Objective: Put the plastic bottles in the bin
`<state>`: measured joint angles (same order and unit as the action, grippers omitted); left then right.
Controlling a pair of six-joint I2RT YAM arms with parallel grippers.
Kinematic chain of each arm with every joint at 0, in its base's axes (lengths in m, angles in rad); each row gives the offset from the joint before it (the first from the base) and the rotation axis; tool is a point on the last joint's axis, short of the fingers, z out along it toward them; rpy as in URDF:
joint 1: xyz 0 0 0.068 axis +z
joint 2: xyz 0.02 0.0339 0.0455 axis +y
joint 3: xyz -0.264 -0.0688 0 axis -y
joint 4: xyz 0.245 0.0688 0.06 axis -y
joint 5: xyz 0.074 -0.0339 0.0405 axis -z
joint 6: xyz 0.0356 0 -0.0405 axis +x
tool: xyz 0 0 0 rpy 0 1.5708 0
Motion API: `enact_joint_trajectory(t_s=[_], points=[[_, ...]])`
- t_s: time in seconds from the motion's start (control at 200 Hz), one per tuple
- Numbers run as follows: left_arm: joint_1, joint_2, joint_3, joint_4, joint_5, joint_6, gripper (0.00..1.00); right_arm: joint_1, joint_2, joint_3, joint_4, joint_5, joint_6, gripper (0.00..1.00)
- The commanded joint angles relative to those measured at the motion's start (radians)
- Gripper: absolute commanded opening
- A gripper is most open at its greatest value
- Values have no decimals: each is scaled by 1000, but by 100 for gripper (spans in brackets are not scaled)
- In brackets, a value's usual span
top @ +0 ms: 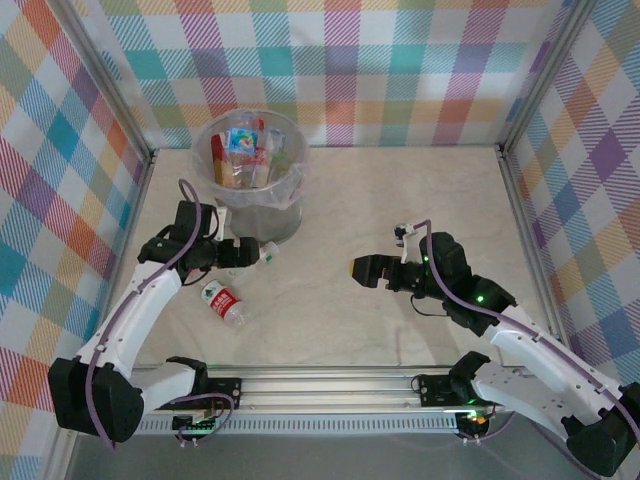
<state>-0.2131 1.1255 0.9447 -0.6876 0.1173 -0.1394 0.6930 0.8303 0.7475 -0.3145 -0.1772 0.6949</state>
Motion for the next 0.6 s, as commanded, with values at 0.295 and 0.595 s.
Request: enact_joint_trajectory(t_s=[0.295, 0.595], points=[[-37, 43, -143, 248, -166, -78, 100, -6, 1, -19, 41, -15, -4, 100], [-39, 127, -207, 401, -138, -23, 100, -6, -14, -25, 35, -15, -7, 100]])
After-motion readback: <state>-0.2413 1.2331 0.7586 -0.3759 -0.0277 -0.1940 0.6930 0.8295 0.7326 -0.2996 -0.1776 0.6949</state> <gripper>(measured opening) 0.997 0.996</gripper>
